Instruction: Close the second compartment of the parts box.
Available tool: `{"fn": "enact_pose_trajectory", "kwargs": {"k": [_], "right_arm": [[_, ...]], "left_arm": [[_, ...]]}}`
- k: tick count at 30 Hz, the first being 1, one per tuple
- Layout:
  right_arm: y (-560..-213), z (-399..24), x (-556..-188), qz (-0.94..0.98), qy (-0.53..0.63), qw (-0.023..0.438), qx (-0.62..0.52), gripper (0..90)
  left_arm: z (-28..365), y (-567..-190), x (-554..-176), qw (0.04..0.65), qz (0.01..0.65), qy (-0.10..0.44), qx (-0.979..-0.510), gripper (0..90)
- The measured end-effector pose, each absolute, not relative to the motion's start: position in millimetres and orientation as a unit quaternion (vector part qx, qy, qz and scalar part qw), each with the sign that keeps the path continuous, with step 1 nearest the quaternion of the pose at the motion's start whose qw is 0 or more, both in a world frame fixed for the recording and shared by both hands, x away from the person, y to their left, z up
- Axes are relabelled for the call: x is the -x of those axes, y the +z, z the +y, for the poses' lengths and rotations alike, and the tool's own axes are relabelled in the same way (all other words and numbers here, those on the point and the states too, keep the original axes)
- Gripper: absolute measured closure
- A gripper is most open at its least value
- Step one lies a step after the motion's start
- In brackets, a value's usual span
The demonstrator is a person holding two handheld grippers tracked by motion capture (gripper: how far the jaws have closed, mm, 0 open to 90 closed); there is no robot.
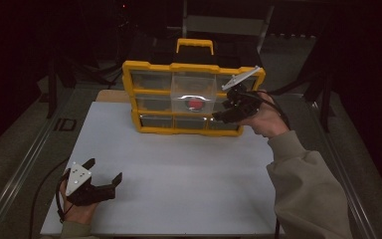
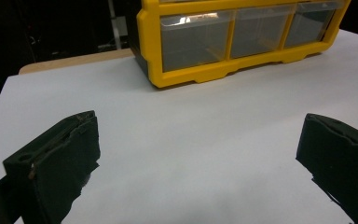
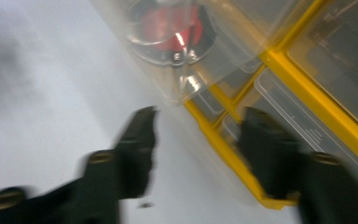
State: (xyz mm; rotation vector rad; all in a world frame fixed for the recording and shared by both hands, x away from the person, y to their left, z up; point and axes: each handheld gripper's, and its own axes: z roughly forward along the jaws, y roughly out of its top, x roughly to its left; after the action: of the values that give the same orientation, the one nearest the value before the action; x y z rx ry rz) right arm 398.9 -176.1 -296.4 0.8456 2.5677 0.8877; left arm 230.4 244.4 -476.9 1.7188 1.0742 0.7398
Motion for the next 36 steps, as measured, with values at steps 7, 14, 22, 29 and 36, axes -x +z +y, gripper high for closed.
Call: {"fn": "enact_pose_trajectory", "kwargs": {"k": [7, 14, 22, 29, 36], "right_arm": [[-297, -171, -387, 0.896, 0.317, 0.159, -0.269, 89.3], [-303, -160, -383, 0.903, 0.311, 0.158, -0.25, 90.0], [-315, -150, -384, 0.903, 0.312, 0.163, -0.247, 89.9], [-324, -142, -386, 0.904, 0.31, 0.167, -0.242, 89.9], [-330, -134, -389, 0.903, 0.312, 0.173, -0.241, 89.9]], "left_arm": [[245, -476, -229, 0.474, 0.44, 0.304, -0.7, 0.0], [246, -477, -230, 0.473, 0.441, 0.303, -0.7, 0.0], [246, -477, -230, 0.474, 0.442, 0.302, -0.699, 0.0], [246, -477, -229, 0.474, 0.441, 0.303, -0.699, 0.0], [246, -476, -229, 0.475, 0.441, 0.303, -0.698, 0.0]]}}
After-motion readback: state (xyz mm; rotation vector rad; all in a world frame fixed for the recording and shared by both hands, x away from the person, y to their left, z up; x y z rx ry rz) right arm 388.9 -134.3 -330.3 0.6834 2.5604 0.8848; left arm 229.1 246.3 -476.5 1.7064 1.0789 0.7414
